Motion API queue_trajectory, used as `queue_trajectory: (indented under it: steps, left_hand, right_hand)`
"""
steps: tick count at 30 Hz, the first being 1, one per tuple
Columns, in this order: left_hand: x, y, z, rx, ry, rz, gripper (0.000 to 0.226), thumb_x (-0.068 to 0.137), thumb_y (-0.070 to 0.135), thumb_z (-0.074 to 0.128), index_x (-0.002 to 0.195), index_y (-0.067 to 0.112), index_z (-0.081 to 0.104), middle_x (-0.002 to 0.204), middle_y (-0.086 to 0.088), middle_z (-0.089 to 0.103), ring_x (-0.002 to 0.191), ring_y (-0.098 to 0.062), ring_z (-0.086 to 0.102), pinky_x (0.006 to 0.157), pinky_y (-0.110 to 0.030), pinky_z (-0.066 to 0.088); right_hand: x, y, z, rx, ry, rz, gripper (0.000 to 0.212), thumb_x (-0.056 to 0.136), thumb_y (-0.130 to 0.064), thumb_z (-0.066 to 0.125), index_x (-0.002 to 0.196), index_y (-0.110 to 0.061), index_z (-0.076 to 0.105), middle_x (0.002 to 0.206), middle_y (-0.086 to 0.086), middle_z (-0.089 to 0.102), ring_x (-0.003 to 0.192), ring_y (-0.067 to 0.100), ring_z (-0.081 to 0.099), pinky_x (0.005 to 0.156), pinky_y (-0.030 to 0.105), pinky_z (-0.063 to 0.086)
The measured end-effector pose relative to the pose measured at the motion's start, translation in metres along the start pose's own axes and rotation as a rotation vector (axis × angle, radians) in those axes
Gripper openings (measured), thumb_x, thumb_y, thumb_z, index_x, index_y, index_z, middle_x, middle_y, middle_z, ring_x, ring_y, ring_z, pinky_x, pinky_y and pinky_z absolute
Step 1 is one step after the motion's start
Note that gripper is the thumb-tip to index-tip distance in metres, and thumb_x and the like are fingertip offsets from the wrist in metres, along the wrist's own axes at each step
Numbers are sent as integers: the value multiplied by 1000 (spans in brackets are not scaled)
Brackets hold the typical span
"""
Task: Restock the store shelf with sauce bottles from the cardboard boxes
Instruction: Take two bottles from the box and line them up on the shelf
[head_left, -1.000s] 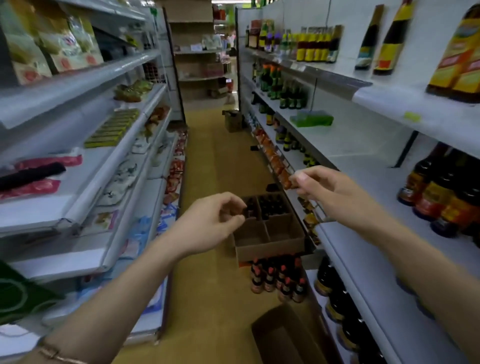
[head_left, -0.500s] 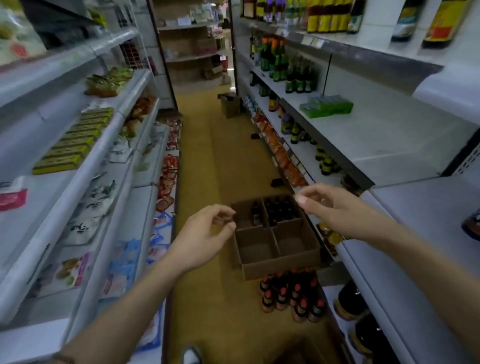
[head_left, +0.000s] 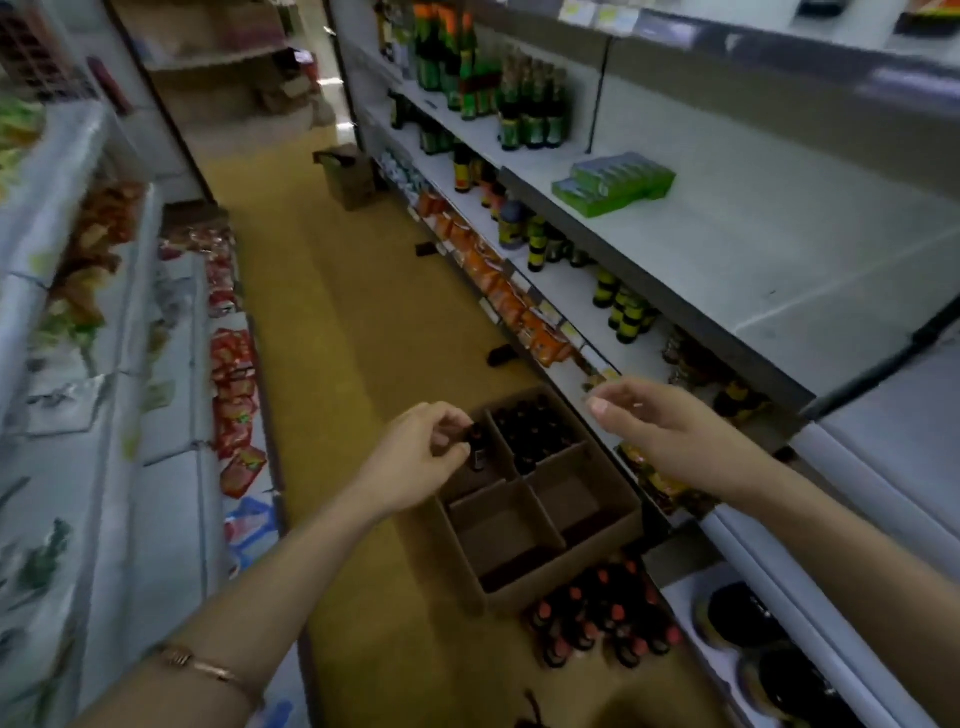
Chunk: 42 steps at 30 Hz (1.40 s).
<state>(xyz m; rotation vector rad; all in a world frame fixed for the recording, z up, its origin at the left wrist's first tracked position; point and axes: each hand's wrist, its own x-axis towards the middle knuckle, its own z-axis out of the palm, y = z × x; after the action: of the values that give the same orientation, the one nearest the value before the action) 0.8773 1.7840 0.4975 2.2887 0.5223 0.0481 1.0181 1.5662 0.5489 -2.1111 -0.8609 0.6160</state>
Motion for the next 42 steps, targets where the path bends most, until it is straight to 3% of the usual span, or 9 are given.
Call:
queue_trajectory:
  steps: [6,10,18,23,26,33,36,40,42]
  left_hand:
    - [108,-20,5,-60,-133,79,17,94,20,59,107,31,55,108,11,56,99,-5,59,88,-24,50]
    - [182,-47,-1,-42,-157,83,17,94,21,58,108,30,55,107,14,53,102,-5,57,89,-26,50]
    - [281,-119,12,-7,-256,-48,30,92,11,55,113,32,52,107,18,47,102,-3,54,89,-22,47]
    - [348,-175,65,7,-403,-116,42,93,8,54,127,32,47,121,14,41,113,-7,50,91,-21,45]
    - [392,-215,105,32,-482,-145,50,95,9,53,139,29,40,133,8,38,121,-12,47,94,-22,44]
    - [477,-322,190,140,-610,-45,55,95,15,53,145,25,33,143,1,33,131,-20,41,107,-32,39]
    - [502,-371,226,247,-654,-5,61,94,21,56,148,20,27,150,-5,25,127,-27,45,93,-26,41]
    - [516,-438,282,329,-710,-176,77,92,17,56,152,20,7,153,-6,12,143,-27,17,115,-34,26]
    - [515,-467,307,305,-689,-271,79,92,18,57,152,20,5,154,-6,12,144,-27,15,116,-36,22]
  right_hand:
    - [78,26,0,33,33,114,28,93,-46,51,114,-29,60,110,-12,63,103,6,61,91,32,51]
    - [163,48,11,49,33,130,31,93,-48,52,116,-29,58,108,-15,62,100,1,59,81,20,47]
    - [278,98,46,161,-80,262,31,93,-48,51,117,-29,56,109,-16,59,100,3,57,79,17,44]
    - [334,151,81,198,-69,350,51,97,-41,51,143,-33,32,128,-5,44,103,8,57,76,15,45]
    - [371,192,115,223,-74,428,57,98,-41,49,148,-35,23,135,-3,37,111,14,54,83,19,42]
    - [449,294,203,256,-108,543,58,99,-39,46,150,-30,20,144,0,32,115,13,50,94,26,42]
    - [468,339,235,221,-145,538,57,100,-37,45,150,-29,20,144,-1,29,113,7,42,91,20,37]
    - [489,403,279,159,-118,549,55,100,-32,48,149,-26,24,147,1,26,125,11,38,94,19,34]
    - [499,434,303,117,-96,564,56,100,-31,49,150,-24,24,148,2,24,132,18,36,96,21,34]
